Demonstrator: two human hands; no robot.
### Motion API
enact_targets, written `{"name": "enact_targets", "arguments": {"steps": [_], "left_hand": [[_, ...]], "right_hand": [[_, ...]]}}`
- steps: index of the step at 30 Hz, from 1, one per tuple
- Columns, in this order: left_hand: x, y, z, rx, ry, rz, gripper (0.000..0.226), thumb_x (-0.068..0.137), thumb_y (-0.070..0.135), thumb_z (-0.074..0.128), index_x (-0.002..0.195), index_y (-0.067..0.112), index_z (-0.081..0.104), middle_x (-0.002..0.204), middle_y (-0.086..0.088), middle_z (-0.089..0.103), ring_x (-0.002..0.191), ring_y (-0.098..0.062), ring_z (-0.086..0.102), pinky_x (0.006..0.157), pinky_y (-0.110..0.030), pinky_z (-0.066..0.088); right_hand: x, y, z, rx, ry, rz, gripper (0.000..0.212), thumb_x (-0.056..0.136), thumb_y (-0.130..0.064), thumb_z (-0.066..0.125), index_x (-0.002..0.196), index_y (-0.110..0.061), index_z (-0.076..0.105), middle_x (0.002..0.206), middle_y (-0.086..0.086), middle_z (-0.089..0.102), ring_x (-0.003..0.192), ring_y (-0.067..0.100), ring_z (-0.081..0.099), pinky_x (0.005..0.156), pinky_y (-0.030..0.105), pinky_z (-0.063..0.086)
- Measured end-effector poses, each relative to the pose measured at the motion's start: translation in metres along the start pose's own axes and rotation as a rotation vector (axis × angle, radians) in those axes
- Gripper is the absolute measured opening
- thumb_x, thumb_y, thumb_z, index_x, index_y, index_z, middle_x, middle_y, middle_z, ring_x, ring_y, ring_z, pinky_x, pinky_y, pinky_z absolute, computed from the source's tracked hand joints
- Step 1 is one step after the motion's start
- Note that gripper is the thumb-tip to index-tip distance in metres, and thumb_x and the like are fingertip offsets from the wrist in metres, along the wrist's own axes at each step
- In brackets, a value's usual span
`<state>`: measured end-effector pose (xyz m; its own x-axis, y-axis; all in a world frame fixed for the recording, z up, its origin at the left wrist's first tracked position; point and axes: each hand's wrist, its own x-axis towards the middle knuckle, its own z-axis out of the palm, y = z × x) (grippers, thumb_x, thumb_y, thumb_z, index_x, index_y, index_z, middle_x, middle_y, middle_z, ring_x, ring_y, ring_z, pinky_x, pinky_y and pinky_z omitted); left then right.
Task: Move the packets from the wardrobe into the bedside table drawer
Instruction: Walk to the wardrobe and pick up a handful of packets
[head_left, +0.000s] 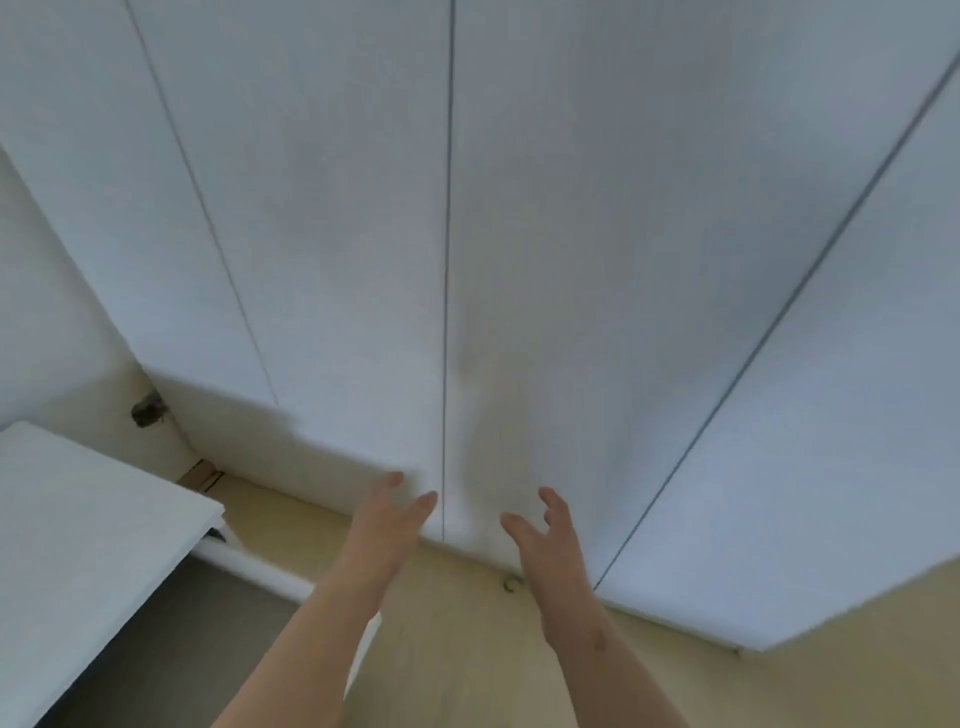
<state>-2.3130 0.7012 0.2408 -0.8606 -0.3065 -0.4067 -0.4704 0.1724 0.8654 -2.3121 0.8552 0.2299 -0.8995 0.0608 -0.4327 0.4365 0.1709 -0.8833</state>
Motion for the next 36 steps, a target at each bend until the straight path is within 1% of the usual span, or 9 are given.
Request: {"name": "enact_targets", "arguments": {"steps": [4, 8, 13, 16, 20, 24, 28, 33, 36], "left_hand": [[-0.023, 0.037, 0.103, 0.023, -0.198, 0.028, 0.056, 0.094, 0.032, 0.054, 0.144, 0.023, 0.030, 0.153, -0.004, 0.026, 0.135, -0.025, 0.035, 0.107, -0.038, 0.030], [-0.056, 0.062, 0.211, 0.095, -0.352, 0.100, 0.054, 0.095, 0.033, 0.053, 0.144, 0.022, 0.032, 0.152, -0.006, 0.028, 0.136, -0.025, 0.033, 0.111, -0.041, 0.031], [-0.101, 0.075, 0.338, 0.195, -0.530, 0.145, 0.051, 0.094, 0.033, 0.053, 0.141, 0.021, 0.035, 0.150, -0.005, 0.031, 0.133, -0.023, 0.036, 0.109, -0.042, 0.033], [-0.127, 0.081, 0.405, 0.267, -0.656, 0.165, 0.051, 0.094, 0.034, 0.053, 0.141, 0.023, 0.035, 0.148, -0.004, 0.033, 0.131, -0.023, 0.038, 0.108, -0.040, 0.034], [-0.155, 0.091, 0.491, 0.355, -0.817, 0.186, 0.052, 0.093, 0.034, 0.054, 0.141, 0.027, 0.035, 0.148, -0.001, 0.034, 0.129, -0.022, 0.040, 0.107, -0.039, 0.034], [-0.180, 0.101, 0.583, 0.421, -0.967, 0.215, 0.051, 0.094, 0.033, 0.053, 0.141, 0.030, 0.035, 0.147, 0.000, 0.035, 0.129, -0.019, 0.041, 0.100, -0.034, 0.036], [-0.202, 0.117, 0.685, 0.502, -1.091, 0.291, 0.052, 0.095, 0.033, 0.052, 0.143, 0.028, 0.034, 0.146, -0.001, 0.037, 0.127, -0.020, 0.043, 0.091, -0.030, 0.037], [-0.244, 0.140, 0.808, 0.618, -1.223, 0.420, 0.047, 0.094, 0.031, 0.052, 0.139, 0.024, 0.040, 0.137, -0.004, 0.047, 0.121, -0.022, 0.048, 0.098, -0.034, 0.040], [-0.285, 0.133, 0.871, 0.701, -1.342, 0.459, 0.044, 0.094, 0.028, 0.053, 0.136, 0.020, 0.044, 0.136, -0.006, 0.050, 0.122, -0.023, 0.049, 0.101, -0.036, 0.039]], "right_hand": [[-0.009, 0.017, -0.110, 0.123, 0.190, 0.030, 0.061, 0.092, -0.029, 0.056, 0.146, -0.032, 0.026, 0.151, 0.002, 0.029, 0.134, 0.021, 0.035, 0.102, 0.035, 0.032], [-0.024, 0.043, -0.215, 0.244, 0.354, 0.066, 0.061, 0.093, -0.026, 0.056, 0.146, -0.030, 0.027, 0.150, 0.003, 0.031, 0.133, 0.021, 0.037, 0.096, 0.032, 0.031], [-0.048, 0.084, -0.327, 0.342, 0.545, 0.110, 0.061, 0.092, -0.024, 0.055, 0.146, -0.027, 0.027, 0.145, 0.005, 0.034, 0.118, 0.016, 0.039, 0.092, 0.030, 0.030], [-0.062, 0.109, -0.382, 0.410, 0.685, 0.158, 0.059, 0.092, -0.022, 0.055, 0.145, -0.025, 0.029, 0.145, 0.007, 0.035, 0.122, 0.020, 0.040, 0.090, 0.030, 0.031], [-0.071, 0.145, -0.441, 0.470, 0.835, 0.253, 0.057, 0.093, -0.025, 0.055, 0.145, -0.025, 0.030, 0.145, 0.008, 0.037, 0.125, 0.023, 0.043, 0.089, 0.029, 0.032], [-0.068, 0.172, -0.508, 0.569, 0.983, 0.314, 0.057, 0.094, -0.027, 0.054, 0.145, -0.023, 0.030, 0.146, 0.010, 0.036, 0.129, 0.026, 0.041, 0.094, 0.032, 0.034], [-0.055, 0.188, -0.589, 0.643, 1.124, 0.325, 0.057, 0.093, -0.026, 0.056, 0.144, -0.023, 0.031, 0.144, 0.009, 0.038, 0.128, 0.026, 0.042, 0.092, 0.029, 0.033], [-0.056, 0.200, -0.691, 0.740, 1.304, 0.331, 0.057, 0.091, -0.024, 0.059, 0.142, -0.021, 0.036, 0.142, 0.011, 0.042, 0.127, 0.024, 0.044, 0.097, 0.028, 0.034], [-0.074, 0.218, -0.736, 0.818, 1.430, 0.372, 0.055, 0.090, -0.023, 0.060, 0.141, -0.021, 0.038, 0.138, 0.010, 0.044, 0.125, 0.023, 0.045, 0.092, 0.025, 0.034]]}}
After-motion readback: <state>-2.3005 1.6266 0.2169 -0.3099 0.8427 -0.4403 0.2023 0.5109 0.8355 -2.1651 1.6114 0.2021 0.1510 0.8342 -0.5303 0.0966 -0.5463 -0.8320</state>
